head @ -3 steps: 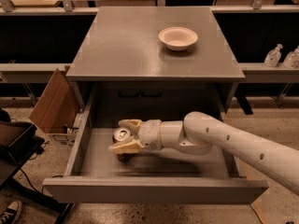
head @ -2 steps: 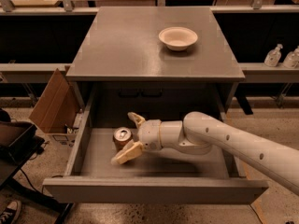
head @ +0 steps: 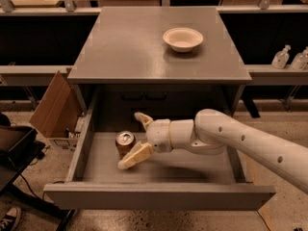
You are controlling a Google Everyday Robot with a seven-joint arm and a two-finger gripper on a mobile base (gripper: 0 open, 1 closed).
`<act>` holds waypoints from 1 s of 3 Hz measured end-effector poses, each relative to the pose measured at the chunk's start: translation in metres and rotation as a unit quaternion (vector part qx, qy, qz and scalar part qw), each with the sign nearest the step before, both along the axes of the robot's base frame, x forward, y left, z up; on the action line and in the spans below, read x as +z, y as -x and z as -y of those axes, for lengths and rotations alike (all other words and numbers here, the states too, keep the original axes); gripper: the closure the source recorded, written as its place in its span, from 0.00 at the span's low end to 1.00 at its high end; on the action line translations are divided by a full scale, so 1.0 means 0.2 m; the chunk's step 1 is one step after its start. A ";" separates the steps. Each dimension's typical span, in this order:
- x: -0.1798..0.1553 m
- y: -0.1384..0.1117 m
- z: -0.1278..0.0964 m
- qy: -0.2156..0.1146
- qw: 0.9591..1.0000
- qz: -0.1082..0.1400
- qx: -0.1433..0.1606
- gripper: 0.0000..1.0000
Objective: Place orange can into top drawer
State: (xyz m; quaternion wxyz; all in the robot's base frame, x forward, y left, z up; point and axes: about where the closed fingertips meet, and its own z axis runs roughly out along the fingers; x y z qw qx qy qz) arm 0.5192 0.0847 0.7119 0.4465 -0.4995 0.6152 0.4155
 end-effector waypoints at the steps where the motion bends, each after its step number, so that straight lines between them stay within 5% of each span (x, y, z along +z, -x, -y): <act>1: 0.18 0.09 0.09 0.018 1.000 -0.005 0.008 0.00; 2: 0.45 0.11 0.20 0.051 0.998 -0.024 0.031 0.00; 3: 0.69 -0.01 0.33 0.070 0.996 -0.042 0.031 0.00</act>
Offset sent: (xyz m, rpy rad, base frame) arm -0.0247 -0.0652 0.1343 -0.1423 0.1032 0.0931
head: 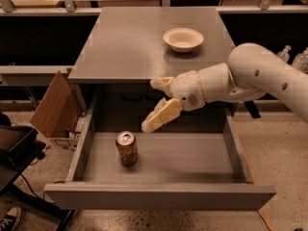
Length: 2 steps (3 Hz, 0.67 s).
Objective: Place orange can into top drawer
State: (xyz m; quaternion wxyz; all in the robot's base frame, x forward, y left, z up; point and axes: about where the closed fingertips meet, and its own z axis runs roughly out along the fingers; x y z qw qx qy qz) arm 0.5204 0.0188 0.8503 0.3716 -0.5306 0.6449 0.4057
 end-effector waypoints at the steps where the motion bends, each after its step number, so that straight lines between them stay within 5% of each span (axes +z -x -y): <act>1: 0.30 -0.13 0.16 -0.004 0.999 0.029 -0.034 0.00; 2: 0.53 -0.16 0.30 -0.020 0.994 0.071 -0.084 0.00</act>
Offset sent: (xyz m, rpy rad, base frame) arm 0.0732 -0.1372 0.1655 0.1103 -0.3142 -0.5344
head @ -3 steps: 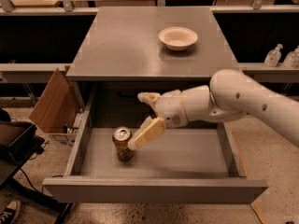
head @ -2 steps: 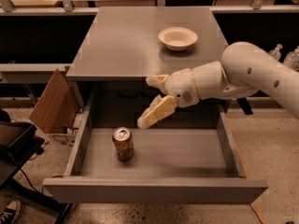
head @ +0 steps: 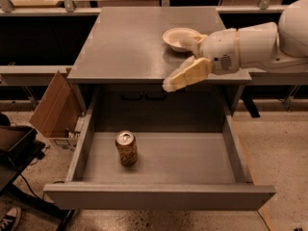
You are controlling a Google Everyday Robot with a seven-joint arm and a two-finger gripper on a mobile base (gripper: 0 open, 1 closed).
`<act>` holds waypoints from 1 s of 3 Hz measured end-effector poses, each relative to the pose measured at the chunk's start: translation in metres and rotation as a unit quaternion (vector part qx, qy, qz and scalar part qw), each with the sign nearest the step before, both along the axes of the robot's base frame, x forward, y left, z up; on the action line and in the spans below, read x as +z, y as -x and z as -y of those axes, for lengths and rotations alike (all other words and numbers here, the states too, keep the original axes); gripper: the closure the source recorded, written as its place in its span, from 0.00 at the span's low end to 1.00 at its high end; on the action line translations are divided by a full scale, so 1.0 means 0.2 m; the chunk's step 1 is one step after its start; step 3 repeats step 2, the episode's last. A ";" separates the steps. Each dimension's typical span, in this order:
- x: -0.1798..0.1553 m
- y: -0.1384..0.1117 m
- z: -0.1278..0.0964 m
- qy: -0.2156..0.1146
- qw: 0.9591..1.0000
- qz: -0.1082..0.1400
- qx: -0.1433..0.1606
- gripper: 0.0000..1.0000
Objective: Place orange can into top drawer
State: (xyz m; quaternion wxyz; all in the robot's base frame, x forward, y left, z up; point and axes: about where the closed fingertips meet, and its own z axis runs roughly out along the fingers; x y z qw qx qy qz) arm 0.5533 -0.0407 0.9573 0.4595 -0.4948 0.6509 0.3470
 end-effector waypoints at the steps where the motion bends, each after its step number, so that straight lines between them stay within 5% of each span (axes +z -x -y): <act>1: 0.10 -0.04 0.14 -0.014 0.995 0.030 -0.093 0.00; 2: 0.10 -0.06 0.21 -0.020 0.984 0.043 -0.174 0.00; 3: 0.10 -0.06 0.21 -0.020 0.984 0.043 -0.174 0.00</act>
Offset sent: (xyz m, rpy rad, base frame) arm 0.0678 -0.1148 0.0449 0.0998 -0.2239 -0.8277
